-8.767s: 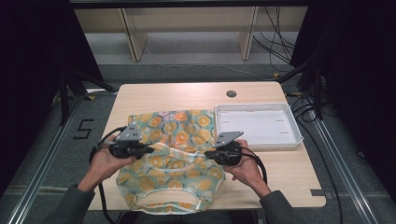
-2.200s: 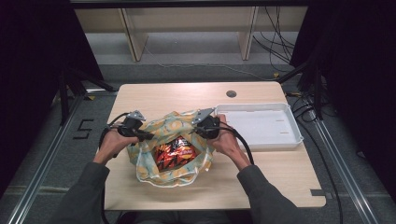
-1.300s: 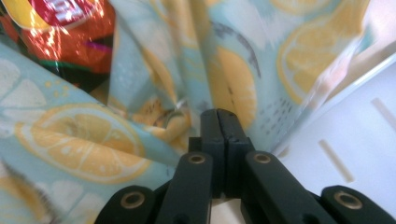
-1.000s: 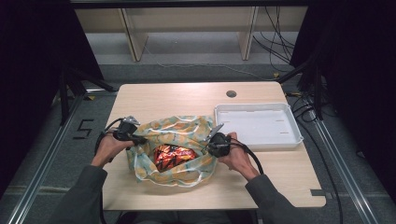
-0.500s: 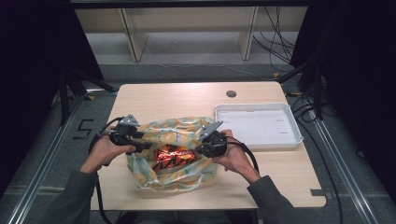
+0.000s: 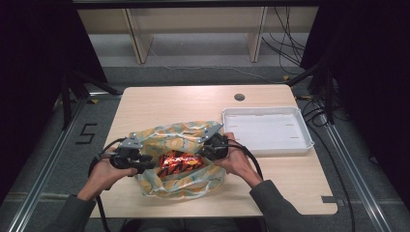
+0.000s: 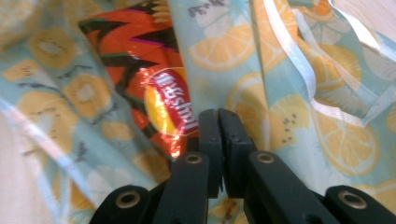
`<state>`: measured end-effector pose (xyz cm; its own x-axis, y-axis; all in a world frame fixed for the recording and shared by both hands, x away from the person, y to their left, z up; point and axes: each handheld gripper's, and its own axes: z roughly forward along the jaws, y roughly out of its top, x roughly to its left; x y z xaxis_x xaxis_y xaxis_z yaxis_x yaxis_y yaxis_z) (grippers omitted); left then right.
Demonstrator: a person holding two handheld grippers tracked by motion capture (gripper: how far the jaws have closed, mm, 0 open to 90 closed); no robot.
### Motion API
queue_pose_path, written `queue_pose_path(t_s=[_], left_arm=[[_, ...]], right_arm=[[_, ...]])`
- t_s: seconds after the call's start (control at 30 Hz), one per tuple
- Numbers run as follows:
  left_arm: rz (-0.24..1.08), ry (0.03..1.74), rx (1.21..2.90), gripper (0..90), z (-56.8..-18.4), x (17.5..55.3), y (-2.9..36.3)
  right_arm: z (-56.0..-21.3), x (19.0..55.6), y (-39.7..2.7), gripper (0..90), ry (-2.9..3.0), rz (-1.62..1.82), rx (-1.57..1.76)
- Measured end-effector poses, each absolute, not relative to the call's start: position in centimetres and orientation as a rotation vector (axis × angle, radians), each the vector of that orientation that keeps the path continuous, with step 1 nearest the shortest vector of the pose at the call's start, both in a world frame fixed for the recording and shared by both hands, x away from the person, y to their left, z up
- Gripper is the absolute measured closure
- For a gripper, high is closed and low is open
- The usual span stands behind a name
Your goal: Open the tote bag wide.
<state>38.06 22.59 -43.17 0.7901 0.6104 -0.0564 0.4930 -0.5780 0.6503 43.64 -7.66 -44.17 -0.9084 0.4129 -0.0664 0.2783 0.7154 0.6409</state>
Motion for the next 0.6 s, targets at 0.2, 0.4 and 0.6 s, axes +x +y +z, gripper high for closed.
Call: queue_pose_path(t_s=[0.2, 0.4, 0.6], left_arm=[[0.175, 0.846, 2.410, 82.2, -46.2, 37.3, 23.0], [0.177, 0.856, 2.480, 82.6, -47.3, 36.7, 23.4], [0.180, 0.843, 2.480, 75.9, -47.1, 36.3, 22.8]], right_arm=[[-45.1, 45.1, -7.4, 89.0, 2.672, 0.947, 0.615], [-46.0, 45.9, -7.5, 89.0, 2.671, 0.916, 0.636], [-46.6, 46.2, -7.4, 88.8, 2.679, 0.895, 0.628]])
